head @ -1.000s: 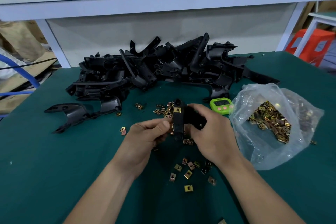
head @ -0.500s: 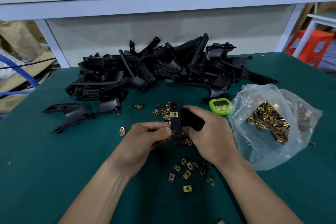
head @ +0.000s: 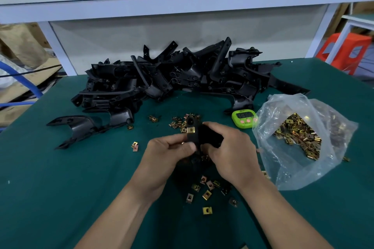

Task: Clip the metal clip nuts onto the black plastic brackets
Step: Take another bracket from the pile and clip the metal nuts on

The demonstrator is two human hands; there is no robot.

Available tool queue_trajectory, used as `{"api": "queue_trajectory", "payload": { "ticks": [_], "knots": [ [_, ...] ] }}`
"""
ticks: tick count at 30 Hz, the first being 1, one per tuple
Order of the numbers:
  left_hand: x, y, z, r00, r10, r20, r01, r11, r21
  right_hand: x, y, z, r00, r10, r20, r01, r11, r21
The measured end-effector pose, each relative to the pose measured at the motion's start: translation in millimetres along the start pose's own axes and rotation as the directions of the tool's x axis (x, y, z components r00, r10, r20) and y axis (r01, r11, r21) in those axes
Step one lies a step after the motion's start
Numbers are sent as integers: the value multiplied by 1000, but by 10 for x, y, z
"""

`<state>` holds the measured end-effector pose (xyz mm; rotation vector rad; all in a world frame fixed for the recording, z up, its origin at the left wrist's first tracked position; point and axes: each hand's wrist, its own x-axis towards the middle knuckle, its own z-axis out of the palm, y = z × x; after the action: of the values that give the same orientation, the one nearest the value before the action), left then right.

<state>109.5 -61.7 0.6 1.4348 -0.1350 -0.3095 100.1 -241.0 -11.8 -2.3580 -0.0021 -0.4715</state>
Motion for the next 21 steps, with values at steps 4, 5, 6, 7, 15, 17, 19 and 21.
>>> {"api": "queue_trajectory", "payload": {
  "ticks": [4, 5, 6, 7, 15, 17, 19, 21],
  "knots": [
    [28, 23, 30, 993, -113, 11, 113, 973, -199, 25, 2, -23, 999, 48, -2, -47, 987, 151],
    [29, 17, 20, 994, -109, 33, 113, 972, -204, 23, 0, -29, 999, 47, 1, -47, 985, 165],
    [29, 8, 13, 994, -101, 48, 109, 973, -202, 19, -3, -34, 999, 42, 0, -42, 985, 168],
    [29, -2, 5, 994, -96, 52, 104, 974, -199, 14, -5, -35, 999, 37, -2, -36, 986, 163],
    [43, -36, 6, 1000, -28, -8, 27, 993, -115, 7, -12, 14, 999, 46, -13, -44, 992, 120],
    [35, -23, 20, 999, -13, -46, 9, 997, -77, 1, -29, 6, 999, 48, -13, -46, 993, 107],
    [20, 20, 52, 995, 14, -96, -18, 999, -32, -6, -58, -6, 999, 47, -22, -45, 995, 88],
    [-2, 81, 110, 982, 89, -169, -77, 994, 73, -8, -120, -18, 999, 44, -16, -42, 997, 68]
  ]
}}
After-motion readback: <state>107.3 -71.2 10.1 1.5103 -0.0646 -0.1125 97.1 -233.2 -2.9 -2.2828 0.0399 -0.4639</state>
